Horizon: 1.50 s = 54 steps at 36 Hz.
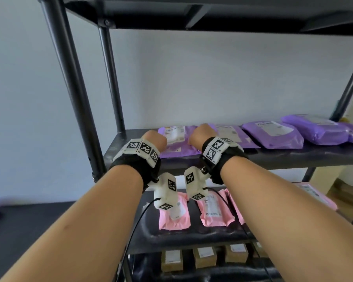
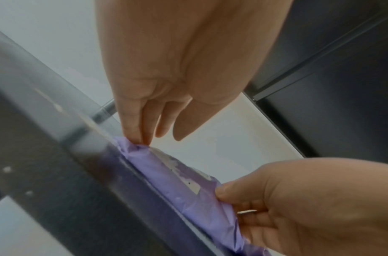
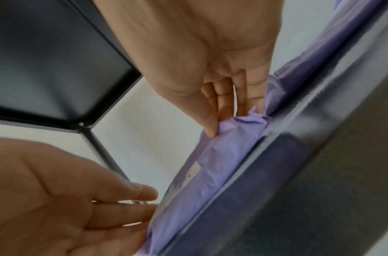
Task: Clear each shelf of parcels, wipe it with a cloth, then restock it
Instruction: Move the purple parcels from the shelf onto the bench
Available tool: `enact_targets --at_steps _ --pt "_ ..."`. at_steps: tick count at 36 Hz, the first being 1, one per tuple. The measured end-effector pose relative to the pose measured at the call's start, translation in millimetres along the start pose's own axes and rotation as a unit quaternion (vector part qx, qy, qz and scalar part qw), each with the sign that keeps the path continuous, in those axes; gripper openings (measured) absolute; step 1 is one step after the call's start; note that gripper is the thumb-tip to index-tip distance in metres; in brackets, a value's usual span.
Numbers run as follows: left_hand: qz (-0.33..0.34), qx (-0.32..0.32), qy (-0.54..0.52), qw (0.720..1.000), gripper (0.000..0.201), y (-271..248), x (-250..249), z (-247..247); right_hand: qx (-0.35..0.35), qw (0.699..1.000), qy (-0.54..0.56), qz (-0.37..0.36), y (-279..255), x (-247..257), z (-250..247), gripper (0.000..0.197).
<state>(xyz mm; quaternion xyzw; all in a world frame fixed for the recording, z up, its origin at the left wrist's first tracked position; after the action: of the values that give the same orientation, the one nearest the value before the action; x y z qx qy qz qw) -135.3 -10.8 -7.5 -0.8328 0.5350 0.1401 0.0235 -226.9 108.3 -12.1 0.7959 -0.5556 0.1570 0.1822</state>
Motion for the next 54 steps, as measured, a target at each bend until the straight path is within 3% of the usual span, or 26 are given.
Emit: enact_targets --at_steps 4,8,10,13,19,24,28,33,38,42,47,49,54 --pt "-0.030 -0.043 -0.076 0.996 0.051 -9 10 -7 -0.070 0.995 0.074 -0.023 -13 6 -19 0.026" --pt "-0.099 -0.087 -0.162 0.978 0.034 -14 38 -14 -0.151 0.979 0.117 -0.079 -28 16 -36 0.012" --pt "-0.081 -0.109 -0.147 0.980 0.030 -20 41 -20 -0.186 0.964 0.163 -0.095 -37 17 -42 0.013" --pt "-0.101 -0.130 -0.253 0.953 0.020 -26 54 -25 -0.220 0.943 0.221 -0.114 -52 18 -46 0.013" --pt "-0.065 -0.181 -0.297 0.935 0.009 -62 69 -50 -0.221 0.921 0.308 -0.087 -82 16 -29 0.008" --pt "-0.019 -0.217 -0.324 0.921 0.020 -101 95 -67 -0.216 0.922 0.317 -0.045 -115 33 -14 0.006" --pt "-0.009 -0.212 -0.347 0.913 0.017 -136 135 -79 -0.218 0.923 0.314 -0.038 -148 68 3 0.006" --pt "-0.031 -0.155 -0.393 0.906 0.014 -176 213 -79 -0.223 0.908 0.350 -0.047 -199 127 40 0.004" --pt "-0.069 -0.126 -0.401 0.905 0.013 -218 301 -70 -0.173 0.894 0.413 -0.023 -242 178 115 0.015" --pt "-0.115 -0.115 -0.398 0.903 0.013 -245 369 -54 -0.064 0.914 0.401 0.000 -265 216 189 0.038" --pt "-0.175 -0.103 -0.388 0.899 0.020 -252 444 -28 0.032 0.928 0.370 0.014 -271 256 257 0.045" --pt "-0.203 -0.109 -0.378 0.897 0.022 -252 473 -16 0.056 0.933 0.356 0.023 -267 271 284 0.044" --pt "-0.276 -0.134 -0.336 0.890 0.024 -239 541 8 0.120 0.939 0.324 0.003 -244 316 348 0.018"
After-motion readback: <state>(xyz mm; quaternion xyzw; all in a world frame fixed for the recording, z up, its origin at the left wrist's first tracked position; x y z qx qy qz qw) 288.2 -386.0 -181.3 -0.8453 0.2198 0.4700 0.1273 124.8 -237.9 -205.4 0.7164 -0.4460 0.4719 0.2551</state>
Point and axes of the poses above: each hand's wrist, its own y-axis towards the middle knuckle, its own z-axis out of the palm, x = y × z, the point moved 10 cm from there along y, towards the middle knuckle, and after that the axes turned 3 degrees about -x, right-handed, at the moved point
